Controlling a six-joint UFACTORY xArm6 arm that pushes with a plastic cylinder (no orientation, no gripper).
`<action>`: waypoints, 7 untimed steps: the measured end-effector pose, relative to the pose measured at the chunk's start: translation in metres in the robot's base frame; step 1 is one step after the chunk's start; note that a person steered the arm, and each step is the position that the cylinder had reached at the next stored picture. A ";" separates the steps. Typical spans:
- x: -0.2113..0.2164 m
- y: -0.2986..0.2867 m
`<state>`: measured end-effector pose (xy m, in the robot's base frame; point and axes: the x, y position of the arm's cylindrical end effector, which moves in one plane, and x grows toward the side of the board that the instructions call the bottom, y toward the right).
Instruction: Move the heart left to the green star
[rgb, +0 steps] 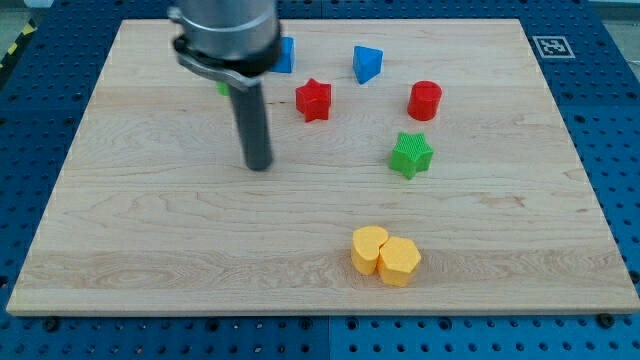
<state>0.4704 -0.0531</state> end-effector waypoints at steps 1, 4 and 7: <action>0.025 0.061; 0.126 0.237; 0.142 0.116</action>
<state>0.6124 0.0630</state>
